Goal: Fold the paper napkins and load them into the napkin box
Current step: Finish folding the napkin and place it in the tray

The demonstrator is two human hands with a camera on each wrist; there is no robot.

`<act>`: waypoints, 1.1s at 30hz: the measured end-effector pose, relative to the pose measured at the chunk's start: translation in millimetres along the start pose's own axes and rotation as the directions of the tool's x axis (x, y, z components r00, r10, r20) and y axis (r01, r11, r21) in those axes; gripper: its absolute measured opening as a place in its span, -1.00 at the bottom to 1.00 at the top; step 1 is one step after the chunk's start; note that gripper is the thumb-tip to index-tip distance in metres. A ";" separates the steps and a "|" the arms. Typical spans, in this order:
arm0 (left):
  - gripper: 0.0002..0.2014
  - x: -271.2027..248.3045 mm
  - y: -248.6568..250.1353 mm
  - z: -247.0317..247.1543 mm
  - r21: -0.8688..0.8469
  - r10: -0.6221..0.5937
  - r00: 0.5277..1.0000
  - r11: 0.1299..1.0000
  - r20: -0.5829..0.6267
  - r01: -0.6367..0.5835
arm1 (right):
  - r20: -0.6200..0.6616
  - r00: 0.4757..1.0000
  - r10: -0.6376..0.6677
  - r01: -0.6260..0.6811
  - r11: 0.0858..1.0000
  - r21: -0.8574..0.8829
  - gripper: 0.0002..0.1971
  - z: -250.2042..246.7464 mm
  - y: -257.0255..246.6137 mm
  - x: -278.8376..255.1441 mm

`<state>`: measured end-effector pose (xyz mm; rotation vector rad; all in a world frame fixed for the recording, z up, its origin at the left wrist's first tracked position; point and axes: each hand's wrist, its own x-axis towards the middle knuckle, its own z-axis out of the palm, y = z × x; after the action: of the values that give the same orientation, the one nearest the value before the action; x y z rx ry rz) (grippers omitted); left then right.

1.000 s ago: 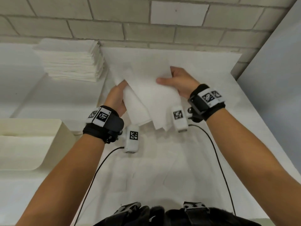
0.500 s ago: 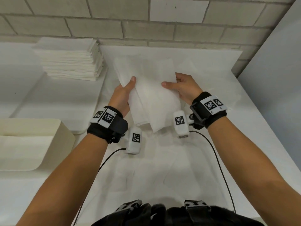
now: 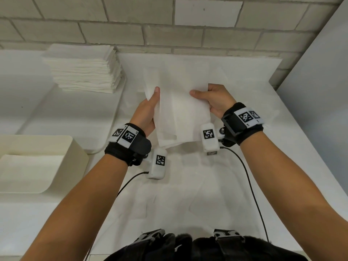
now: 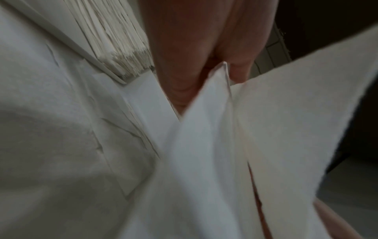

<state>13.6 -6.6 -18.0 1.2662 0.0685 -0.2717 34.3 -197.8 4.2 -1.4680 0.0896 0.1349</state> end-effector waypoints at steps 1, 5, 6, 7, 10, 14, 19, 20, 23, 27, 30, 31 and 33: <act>-0.53 -0.4 1.6 -0.8 -0.015 0.004 1.000 1.000 0.002 -0.004 | -0.008 1.000 -0.005 0.005 1.000 -0.010 -0.91 -0.3 1.2 -0.5; -0.57 0.7 1.4 -5.4 -0.061 -0.013 1.000 0.998 -0.008 0.012 | 0.007 0.999 -0.035 0.035 0.995 -0.097 -0.90 0.5 -3.0 -2.5; -0.56 1.7 -0.4 -5.9 -0.086 -0.028 0.999 0.996 -0.015 0.027 | 0.024 0.999 -0.039 0.042 0.989 -0.145 -0.90 1.6 -5.2 -3.3; -0.55 2.5 -1.5 -6.0 -0.119 -0.046 0.999 0.992 -0.028 0.042 | 0.045 0.998 -0.046 0.055 0.975 -0.217 -0.87 2.1 -8.7 -3.5; -0.62 5.5 -0.9 -10.4 -0.139 -0.081 0.993 0.988 -0.084 0.069 | 0.160 0.984 -0.074 0.150 0.831 -0.535 -0.73 -0.7 -32.5 -5.2; -0.72 12.3 7.6 -28.3 -0.036 -0.083 0.989 0.996 -0.122 0.079 | 0.358 0.933 0.024 0.316 0.422 -0.850 -0.77 4.0 -77.3 -6.6; -0.50 16.3 18.6 -31.9 0.175 -0.065 0.997 0.982 -0.045 0.072 | 0.401 0.894 0.201 0.408 0.008 -0.913 -0.76 35.8 -74.9 1.3; -0.45 13.9 17.9 -28.7 0.248 -0.069 0.998 0.967 -0.004 0.067 | 0.400 0.892 0.208 0.408 0.008 -0.913 -0.76 39.9 -70.6 3.3; -0.69 -1.1 13.6 -14.9 0.349 -0.059 0.992 0.937 0.109 0.018 | 0.400 0.898 0.183 0.398 0.048 -0.916 -0.73 44.2 -63.0 10.1; -0.60 -9.8 7.9 -8.9 0.256 -0.027 0.977 0.966 0.213 -0.029 | 0.390 0.913 0.120 0.367 0.177 -0.913 -0.83 33.0 -63.9 14.4; -0.58 -8.3 6.1 -5.9 0.291 -0.017 0.976 0.956 0.217 -0.048 | 0.381 0.918 0.112 0.356 0.193 -0.914 -0.81 24.8 -65.0 16.2; -0.61 -7.4 5.2 -4.1 0.306 -0.013 0.979 0.951 0.204 -0.051 | 0.381 0.917 0.117 0.355 0.191 -0.915 -0.81 23.5 -64.5 17.0; -0.68 -4.6 2.4 -2.8 0.319 -0.006 0.985 0.946 0.173 -0.051 | 0.378 0.922 0.084 0.356 0.200 -0.913 -0.87 20.8 -65.0 16.4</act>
<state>10.0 -2.5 -15.7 1.5623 -0.1450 -0.3830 59.5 -182.8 68.0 -2.7569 -0.5673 0.3526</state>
